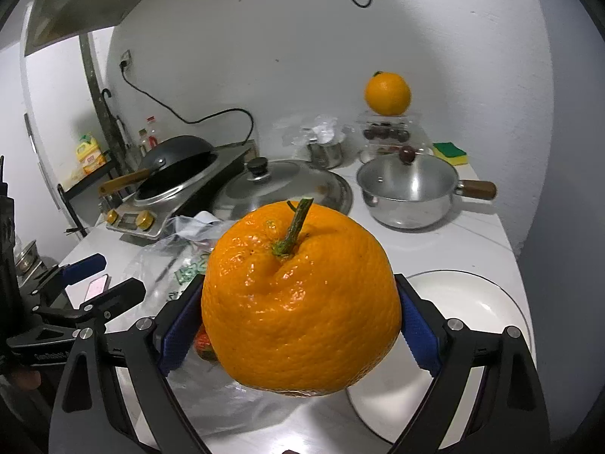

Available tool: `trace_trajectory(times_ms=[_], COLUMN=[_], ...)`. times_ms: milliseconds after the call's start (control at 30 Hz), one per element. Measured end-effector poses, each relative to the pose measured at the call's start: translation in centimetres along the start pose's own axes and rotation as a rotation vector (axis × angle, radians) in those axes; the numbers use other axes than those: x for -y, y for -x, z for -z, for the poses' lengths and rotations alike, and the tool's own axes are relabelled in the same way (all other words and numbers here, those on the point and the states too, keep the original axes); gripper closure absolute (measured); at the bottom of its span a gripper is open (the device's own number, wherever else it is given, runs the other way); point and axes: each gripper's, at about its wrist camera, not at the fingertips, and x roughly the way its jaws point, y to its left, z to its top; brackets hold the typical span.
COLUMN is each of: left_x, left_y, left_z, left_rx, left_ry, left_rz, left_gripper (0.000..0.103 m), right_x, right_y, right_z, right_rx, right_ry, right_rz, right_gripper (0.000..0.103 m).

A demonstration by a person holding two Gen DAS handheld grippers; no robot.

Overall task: Organize fruits
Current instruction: 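Lift the orange out of the bag and carry it over the white plate, then lower the orange onto the white plate and open the right gripper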

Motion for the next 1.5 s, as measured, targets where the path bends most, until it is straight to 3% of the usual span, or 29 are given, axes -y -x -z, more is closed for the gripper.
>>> trace_trajectory(times_ms=[733, 1500], left_x=[5.1, 6.4], left_y=[-3.9, -8.3], left_z=[-1.0, -1.2], left_rx=[-0.047, -0.098], left_ry=[-0.047, -0.051], left_rz=[0.048, 0.070], left_gripper=[0.001, 0.001], right_x=[6.6, 11.4], right_y=[-0.1, -5.1], right_z=[0.4, 1.1], right_rx=[-0.015, -0.109], right_ry=[-0.057, -0.088], right_rz=[0.073, 0.156], right_gripper=[0.009, 0.009])
